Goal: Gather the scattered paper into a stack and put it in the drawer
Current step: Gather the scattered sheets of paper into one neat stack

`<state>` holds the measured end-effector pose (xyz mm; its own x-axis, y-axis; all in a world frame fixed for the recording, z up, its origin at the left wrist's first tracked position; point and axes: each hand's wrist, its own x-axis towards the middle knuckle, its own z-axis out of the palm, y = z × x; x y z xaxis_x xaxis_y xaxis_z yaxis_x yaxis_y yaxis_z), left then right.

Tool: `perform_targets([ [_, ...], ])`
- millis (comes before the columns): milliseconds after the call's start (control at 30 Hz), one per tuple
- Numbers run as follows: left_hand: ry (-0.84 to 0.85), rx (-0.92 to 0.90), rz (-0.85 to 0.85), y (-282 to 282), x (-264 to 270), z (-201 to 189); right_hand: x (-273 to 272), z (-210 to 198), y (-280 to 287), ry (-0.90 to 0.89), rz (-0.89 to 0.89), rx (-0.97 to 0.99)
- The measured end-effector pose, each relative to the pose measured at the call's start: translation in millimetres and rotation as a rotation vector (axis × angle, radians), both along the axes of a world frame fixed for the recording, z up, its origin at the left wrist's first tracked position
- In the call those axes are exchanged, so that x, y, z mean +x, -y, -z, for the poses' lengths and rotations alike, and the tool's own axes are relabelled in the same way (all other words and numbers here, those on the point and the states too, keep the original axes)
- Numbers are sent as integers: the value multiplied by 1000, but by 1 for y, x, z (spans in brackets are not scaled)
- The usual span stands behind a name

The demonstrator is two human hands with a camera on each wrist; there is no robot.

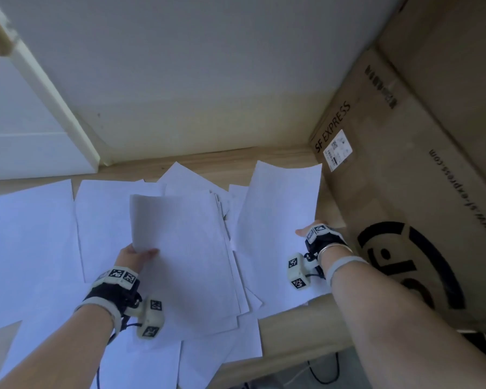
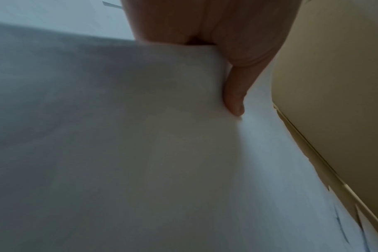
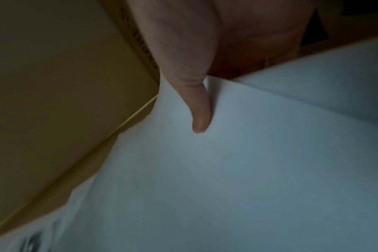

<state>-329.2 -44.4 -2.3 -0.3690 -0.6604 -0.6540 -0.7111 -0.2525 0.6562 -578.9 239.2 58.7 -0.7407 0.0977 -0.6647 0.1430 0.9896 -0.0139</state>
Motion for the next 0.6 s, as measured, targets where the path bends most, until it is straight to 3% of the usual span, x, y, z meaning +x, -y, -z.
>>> perform_targets([
  [167, 7, 5, 17, -3, -1, 3, 34, 17, 12, -66, 100, -101],
  [267, 0, 13, 10, -2, 0, 5, 46, 20, 18, -146, 60, -109],
  [467, -3, 12, 22, -2, 1, 6, 43, 26, 16, -147, 218, -312],
  [600, -7, 1, 46, -3, 2, 3, 42, 27, 4, -271, 262, -424],
])
